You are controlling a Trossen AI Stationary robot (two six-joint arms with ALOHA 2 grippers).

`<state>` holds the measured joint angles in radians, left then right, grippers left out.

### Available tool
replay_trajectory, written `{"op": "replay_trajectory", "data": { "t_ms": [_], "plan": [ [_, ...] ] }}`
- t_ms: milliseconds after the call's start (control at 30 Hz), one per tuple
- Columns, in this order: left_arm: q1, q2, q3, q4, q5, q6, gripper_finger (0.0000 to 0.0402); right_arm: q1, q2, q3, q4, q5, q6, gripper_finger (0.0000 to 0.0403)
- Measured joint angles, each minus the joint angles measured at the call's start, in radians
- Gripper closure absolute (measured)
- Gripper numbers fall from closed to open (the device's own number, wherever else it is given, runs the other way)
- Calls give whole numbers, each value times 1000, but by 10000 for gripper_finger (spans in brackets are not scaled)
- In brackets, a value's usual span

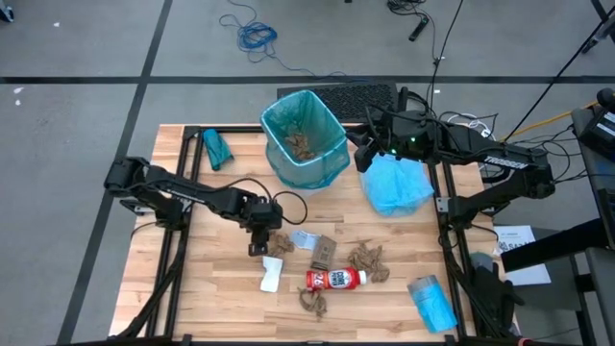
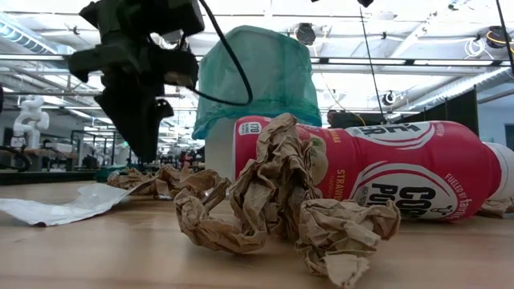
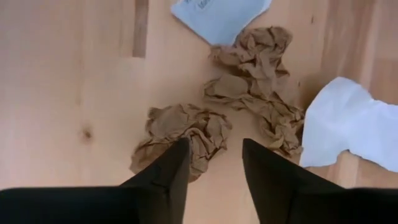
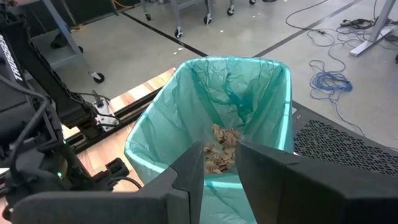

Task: Place trash/remove bag and relplace
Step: Put the brown paper into the blue trash bag inside the white trash bin

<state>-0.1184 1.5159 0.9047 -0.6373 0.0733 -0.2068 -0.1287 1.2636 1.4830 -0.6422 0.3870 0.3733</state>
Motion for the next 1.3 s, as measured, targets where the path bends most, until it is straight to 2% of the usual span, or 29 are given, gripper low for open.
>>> {"op": "replay_trajectory", "data": {
  "t_ms": [67,167,300,400,533,667,800,1000,1167,1300],
  "plan": [
    [0,17,0,1,-5,-22,224,0,0,0,0,0,0,316],
    [0,36,0,2,-79,-44,199,0,0,0,0,0,0,316],
    [1,61,0,5,-155,-69,188,0,0,0,0,0,0,316],
    [0,93,-2,37,-142,-69,187,0,0,0,0,0,0,316],
    [-2,134,-26,80,-73,-93,187,0,0,0,1,0,0,316],
    [-2,144,-30,87,-74,-104,189,0,0,0,1,0,0,316],
    [-2,136,-32,90,-97,-128,229,0,0,0,2,0,0,316],
    [-2,116,-34,88,-88,-133,376,0,0,0,2,0,0,316],
    [-2,44,-30,61,-66,-180,393,0,0,0,2,0,0,316],
    [1,-59,-12,47,-67,-207,397,0,0,0,2,0,0,316]
  ]
}}
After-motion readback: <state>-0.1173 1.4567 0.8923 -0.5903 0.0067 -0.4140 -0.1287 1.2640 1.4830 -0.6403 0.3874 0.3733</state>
